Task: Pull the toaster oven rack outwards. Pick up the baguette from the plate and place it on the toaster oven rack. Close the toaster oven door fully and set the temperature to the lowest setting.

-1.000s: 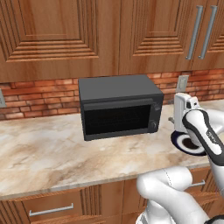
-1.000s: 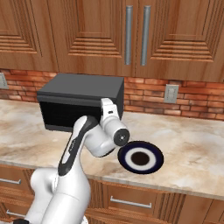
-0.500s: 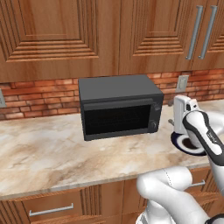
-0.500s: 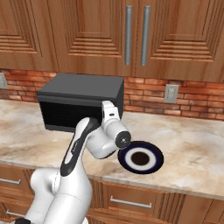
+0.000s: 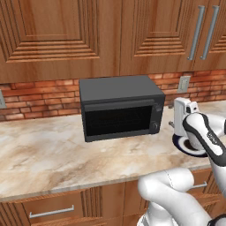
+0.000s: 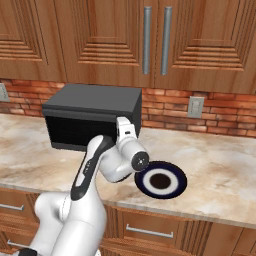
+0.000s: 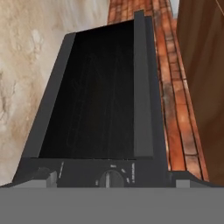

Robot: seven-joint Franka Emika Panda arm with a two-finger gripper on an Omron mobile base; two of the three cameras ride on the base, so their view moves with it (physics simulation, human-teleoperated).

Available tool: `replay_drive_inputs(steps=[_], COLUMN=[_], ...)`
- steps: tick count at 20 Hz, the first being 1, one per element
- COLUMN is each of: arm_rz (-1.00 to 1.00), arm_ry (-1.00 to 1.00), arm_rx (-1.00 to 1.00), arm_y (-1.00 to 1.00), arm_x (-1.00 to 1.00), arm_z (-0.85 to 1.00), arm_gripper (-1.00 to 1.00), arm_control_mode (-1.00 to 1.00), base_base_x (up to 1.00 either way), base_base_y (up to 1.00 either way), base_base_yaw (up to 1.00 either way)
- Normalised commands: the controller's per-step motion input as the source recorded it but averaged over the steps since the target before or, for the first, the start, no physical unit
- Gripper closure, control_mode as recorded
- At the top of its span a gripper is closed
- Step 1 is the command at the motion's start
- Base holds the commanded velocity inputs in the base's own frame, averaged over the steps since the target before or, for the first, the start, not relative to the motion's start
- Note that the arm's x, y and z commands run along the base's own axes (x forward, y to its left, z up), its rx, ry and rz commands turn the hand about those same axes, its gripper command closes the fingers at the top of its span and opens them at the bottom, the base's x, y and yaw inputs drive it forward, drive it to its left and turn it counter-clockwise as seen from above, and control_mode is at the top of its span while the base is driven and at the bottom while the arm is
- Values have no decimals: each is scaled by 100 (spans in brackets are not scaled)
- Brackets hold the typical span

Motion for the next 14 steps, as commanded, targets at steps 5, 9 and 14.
replay_drive_inputs(steps=[5,9,14], arm_rz=[0,0,0], arm_ry=[0,0,0], arm_rx=[0,0,0], arm_y=[1,1,1], arm_x=[14,24,21], arm_z=[0,0,0], arm_gripper=[-100,-100,-100], arm_control_mode=[-100,-100,-100], base_base_x=[0,0,0], base_base_y=[0,0,0], base_base_yaw=[0,0,0])
